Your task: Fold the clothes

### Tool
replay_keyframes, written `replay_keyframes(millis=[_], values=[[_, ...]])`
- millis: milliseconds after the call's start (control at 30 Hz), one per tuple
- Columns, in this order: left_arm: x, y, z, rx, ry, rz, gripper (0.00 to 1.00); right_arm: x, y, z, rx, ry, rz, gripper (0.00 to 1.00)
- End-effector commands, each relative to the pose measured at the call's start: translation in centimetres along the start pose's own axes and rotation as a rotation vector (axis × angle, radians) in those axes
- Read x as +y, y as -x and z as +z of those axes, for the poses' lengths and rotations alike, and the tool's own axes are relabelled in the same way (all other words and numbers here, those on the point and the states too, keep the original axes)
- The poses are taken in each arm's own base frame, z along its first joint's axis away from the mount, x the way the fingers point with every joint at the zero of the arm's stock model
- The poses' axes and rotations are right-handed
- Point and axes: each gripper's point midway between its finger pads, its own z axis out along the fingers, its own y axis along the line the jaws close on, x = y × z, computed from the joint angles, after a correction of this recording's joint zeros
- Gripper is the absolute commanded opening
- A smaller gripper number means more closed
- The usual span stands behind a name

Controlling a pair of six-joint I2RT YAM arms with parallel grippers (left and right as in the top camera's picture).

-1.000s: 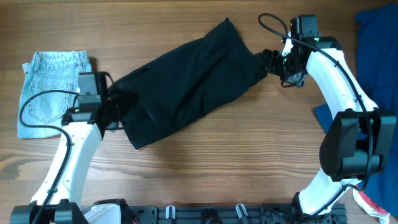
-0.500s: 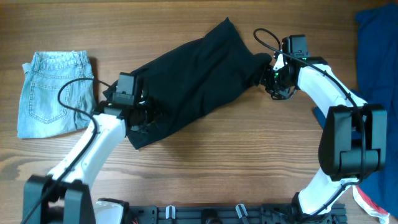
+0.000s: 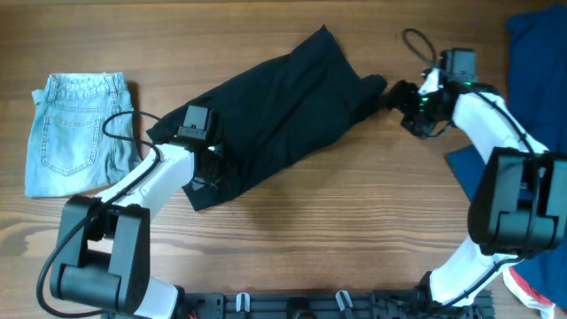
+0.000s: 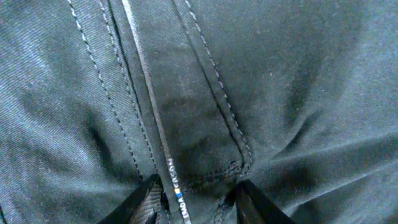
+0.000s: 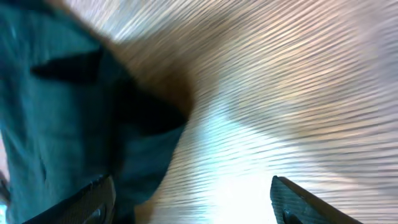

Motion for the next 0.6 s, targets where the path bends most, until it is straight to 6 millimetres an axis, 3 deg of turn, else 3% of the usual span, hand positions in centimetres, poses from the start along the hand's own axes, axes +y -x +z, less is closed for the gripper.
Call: replay_keyframes(millis=[0,300,467,567], values=[[2.0,-2.4,2.8,0.097,0.067,0.001,0.4,0.3,-0.7,0.3,0.041,0.038,0.019,0.75],[2.0,-2.3,2.8,0.096,0.065,0.002,0.41,-0.1,0.0,0.6,0.003,-0.003,0.138,0.6],[2.0,-2.3,2.8,0.096,0.065,0.002,0.43,1.0,0.7,0.7,-0.028,0.036,0.077,0.49],[2.0,-2.3,2.8,0.095,0.065,0.002,0.43,1.6,0.6,1.2,-0.033,0.037,0.021,0.49]])
